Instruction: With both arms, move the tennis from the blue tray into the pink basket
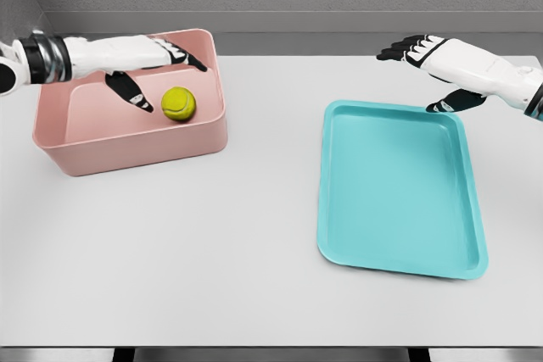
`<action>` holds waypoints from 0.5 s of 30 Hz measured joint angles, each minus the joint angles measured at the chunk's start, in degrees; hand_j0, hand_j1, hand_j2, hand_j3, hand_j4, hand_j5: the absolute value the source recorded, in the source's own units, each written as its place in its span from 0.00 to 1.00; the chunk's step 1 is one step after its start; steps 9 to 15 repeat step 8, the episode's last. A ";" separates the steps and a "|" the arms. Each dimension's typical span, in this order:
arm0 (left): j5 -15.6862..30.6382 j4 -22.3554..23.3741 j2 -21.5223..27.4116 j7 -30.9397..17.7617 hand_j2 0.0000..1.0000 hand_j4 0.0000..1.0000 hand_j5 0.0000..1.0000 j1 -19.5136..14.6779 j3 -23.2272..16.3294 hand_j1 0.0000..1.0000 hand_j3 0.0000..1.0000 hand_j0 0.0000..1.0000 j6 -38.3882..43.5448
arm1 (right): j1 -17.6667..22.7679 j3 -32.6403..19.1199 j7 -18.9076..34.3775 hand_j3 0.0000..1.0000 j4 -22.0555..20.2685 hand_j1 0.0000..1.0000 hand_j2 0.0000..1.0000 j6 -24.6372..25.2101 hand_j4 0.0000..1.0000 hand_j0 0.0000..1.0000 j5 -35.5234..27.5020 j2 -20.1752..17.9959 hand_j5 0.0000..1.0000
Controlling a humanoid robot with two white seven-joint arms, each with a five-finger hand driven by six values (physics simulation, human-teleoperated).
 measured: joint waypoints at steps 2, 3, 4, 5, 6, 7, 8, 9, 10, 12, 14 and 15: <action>2.65 -7.06 4.45 0.03 1.00 1.00 1.00 0.52 0.91 1.00 1.00 1.00 0.02 | 0.00 -0.01 0.00 1.00 -0.06 1.00 1.00 0.00 1.00 1.00 -0.01 -0.03 1.00; 4.11 -10.09 7.14 0.05 1.00 1.00 1.00 2.53 1.33 1.00 1.00 1.00 0.04 | 0.00 -0.03 0.00 1.00 -0.09 1.00 1.00 0.00 1.00 1.00 0.01 -0.04 1.00; 5.28 -12.29 9.34 0.10 1.00 1.00 1.00 4.13 1.90 1.00 1.00 1.00 0.03 | 0.00 -0.01 0.00 1.00 -0.11 1.00 1.00 0.00 1.00 1.00 0.00 -0.04 1.00; 6.03 -13.81 11.24 0.50 1.00 1.00 1.00 6.15 2.60 1.00 1.00 1.00 -0.01 | 0.00 -0.02 0.00 1.00 -0.13 1.00 1.00 0.00 1.00 1.00 0.00 -0.04 1.00; 6.58 -14.89 13.13 0.95 1.00 1.00 1.00 7.02 3.23 1.00 1.00 1.00 0.01 | 0.00 -0.03 0.00 1.00 -0.15 1.00 1.00 0.00 1.00 1.00 -0.01 -0.04 1.00; 6.96 -15.57 14.56 1.27 1.00 1.00 1.00 7.11 3.67 1.00 1.00 1.00 0.03 | 0.00 -0.03 0.00 1.00 -0.16 1.00 1.00 0.00 1.00 1.00 -0.01 -0.05 1.00; 7.20 -16.00 15.59 1.50 1.00 1.00 1.00 7.29 3.97 1.00 1.00 1.00 0.04 | 0.00 -0.03 0.00 1.00 -0.16 1.00 1.00 0.00 1.00 1.00 -0.01 -0.04 1.00; 7.20 -16.00 15.59 1.50 1.00 1.00 1.00 7.29 3.97 1.00 1.00 1.00 0.04 | 0.00 -0.03 0.00 1.00 -0.16 1.00 1.00 0.00 1.00 1.00 -0.01 -0.04 1.00; 7.20 -16.00 15.59 1.50 1.00 1.00 1.00 7.29 3.97 1.00 1.00 1.00 0.04 | 0.00 -0.03 0.00 1.00 -0.16 1.00 1.00 0.00 1.00 1.00 -0.01 -0.04 1.00; 7.20 -16.00 15.59 1.50 1.00 1.00 1.00 7.29 3.97 1.00 1.00 1.00 0.04 | 0.00 -0.03 0.00 1.00 -0.16 1.00 1.00 0.00 1.00 1.00 -0.01 -0.04 1.00; 7.20 -16.00 15.59 1.50 1.00 1.00 1.00 7.29 3.97 1.00 1.00 1.00 0.04 | 0.00 -0.03 0.00 1.00 -0.16 1.00 1.00 0.00 1.00 1.00 -0.01 -0.04 1.00; 7.20 -16.00 15.59 1.50 1.00 1.00 1.00 7.29 3.97 1.00 1.00 1.00 0.04 | 0.00 -0.03 0.00 1.00 -0.16 1.00 1.00 0.00 1.00 1.00 -0.01 -0.04 1.00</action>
